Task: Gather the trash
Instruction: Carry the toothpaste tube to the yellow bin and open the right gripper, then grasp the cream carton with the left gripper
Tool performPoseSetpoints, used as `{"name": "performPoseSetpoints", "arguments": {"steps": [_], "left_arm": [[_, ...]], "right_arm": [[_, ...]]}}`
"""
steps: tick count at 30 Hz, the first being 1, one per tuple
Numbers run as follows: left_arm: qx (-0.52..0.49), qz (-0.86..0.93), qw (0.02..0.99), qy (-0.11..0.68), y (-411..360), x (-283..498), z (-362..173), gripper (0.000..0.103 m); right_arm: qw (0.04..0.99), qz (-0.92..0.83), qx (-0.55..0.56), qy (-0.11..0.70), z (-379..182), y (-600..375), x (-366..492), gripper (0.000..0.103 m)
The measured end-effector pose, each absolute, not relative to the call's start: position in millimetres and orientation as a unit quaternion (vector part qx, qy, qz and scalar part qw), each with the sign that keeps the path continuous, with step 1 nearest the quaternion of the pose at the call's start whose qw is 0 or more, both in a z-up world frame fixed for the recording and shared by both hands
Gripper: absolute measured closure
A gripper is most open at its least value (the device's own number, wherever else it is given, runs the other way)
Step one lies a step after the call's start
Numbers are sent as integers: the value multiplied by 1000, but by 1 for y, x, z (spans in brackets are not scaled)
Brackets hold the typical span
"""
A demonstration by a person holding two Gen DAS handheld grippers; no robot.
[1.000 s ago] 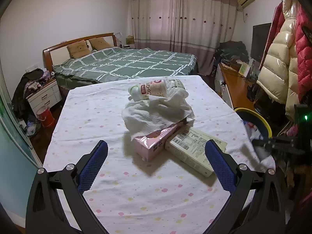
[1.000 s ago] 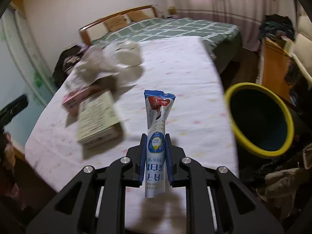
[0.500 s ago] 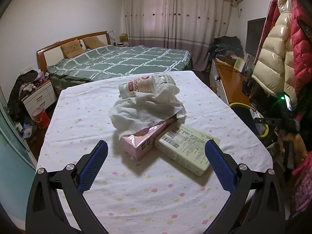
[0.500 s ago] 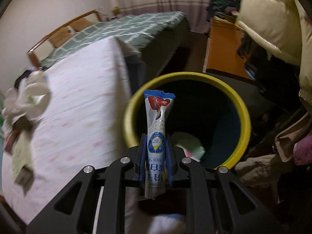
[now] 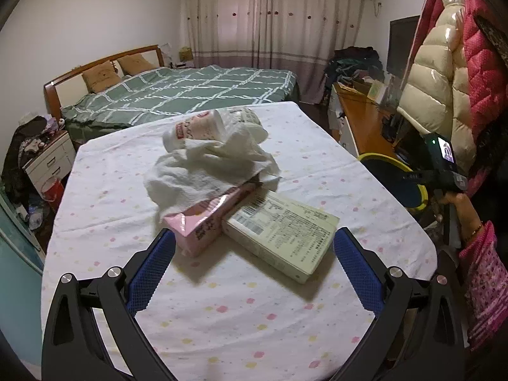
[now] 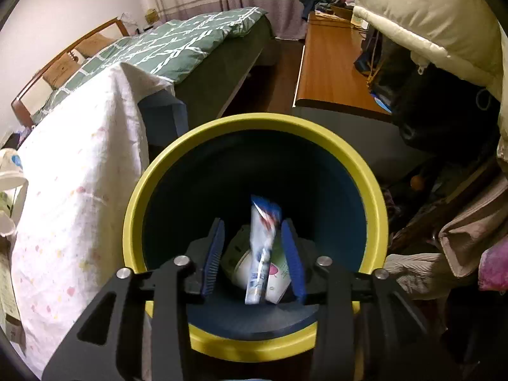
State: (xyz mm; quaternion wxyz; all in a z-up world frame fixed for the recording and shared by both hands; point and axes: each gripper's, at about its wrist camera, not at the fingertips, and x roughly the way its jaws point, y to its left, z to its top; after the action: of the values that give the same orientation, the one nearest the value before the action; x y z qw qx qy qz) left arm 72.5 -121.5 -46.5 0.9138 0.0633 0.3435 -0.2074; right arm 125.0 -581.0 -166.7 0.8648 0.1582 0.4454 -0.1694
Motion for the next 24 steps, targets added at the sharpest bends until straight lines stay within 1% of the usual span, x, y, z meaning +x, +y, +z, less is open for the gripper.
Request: {"name": "performPoseSetpoints", "arguments": {"steps": [10, 14, 24], "left_arm": [[51, -253, 884, 389, -141, 77, -74, 5], [29, -258, 870, 420, -143, 93, -91, 5], [-1, -287, 841, 458, -162, 138, -120, 5]], "right_arm": [[876, -153, 157, 429, -150, -568, 112, 64], [880, -146, 151, 425, -144, -562, 112, 64], [883, -141, 149, 422, -144, -561, 112, 64]]}}
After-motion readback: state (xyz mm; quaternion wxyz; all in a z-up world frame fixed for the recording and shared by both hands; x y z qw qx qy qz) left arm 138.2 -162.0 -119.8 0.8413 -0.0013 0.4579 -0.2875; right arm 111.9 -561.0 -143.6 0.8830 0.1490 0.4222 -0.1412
